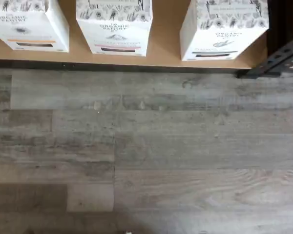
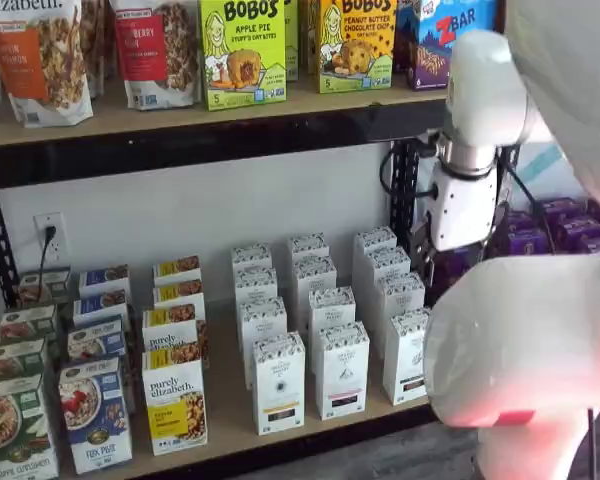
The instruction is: Pick up the white box with a green strip in the middle, on the bottom shelf, the sixth box from the left
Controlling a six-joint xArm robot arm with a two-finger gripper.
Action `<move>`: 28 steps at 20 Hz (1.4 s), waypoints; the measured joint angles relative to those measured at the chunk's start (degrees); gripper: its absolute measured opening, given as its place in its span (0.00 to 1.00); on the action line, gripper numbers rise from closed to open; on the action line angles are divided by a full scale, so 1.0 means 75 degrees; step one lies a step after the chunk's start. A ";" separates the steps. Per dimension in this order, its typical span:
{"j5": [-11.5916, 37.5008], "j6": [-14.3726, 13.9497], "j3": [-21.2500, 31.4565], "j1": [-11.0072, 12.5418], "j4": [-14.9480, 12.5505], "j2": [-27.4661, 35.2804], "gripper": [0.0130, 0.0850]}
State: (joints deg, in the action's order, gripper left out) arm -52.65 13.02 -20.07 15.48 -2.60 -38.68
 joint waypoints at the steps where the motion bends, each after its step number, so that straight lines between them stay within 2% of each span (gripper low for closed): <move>1: 0.0163 0.0081 0.0026 0.0067 0.0032 0.0170 1.00; 3: 0.0627 0.0193 0.0104 0.0211 0.0000 0.0610 1.00; 5: 0.1052 0.0013 0.0185 0.0260 -0.0314 0.0931 1.00; 7: 0.1545 -0.0050 0.0293 0.0325 -0.0457 0.1250 1.00; 15: 0.3333 0.0256 0.0412 0.0417 -0.0106 0.2721 1.00; 18: 0.3911 0.0486 0.0218 0.0383 0.0188 0.3514 1.00; 22: 0.4355 0.0347 -0.0208 0.0376 0.0030 0.4678 1.00; 26: 0.5027 0.0457 -0.0587 0.0376 0.0143 0.5714 1.00; 28: 0.5362 0.0276 -0.0762 0.0416 -0.0084 0.6111 1.00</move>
State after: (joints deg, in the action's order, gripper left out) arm -12.43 15.09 -25.78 18.60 -3.24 7.15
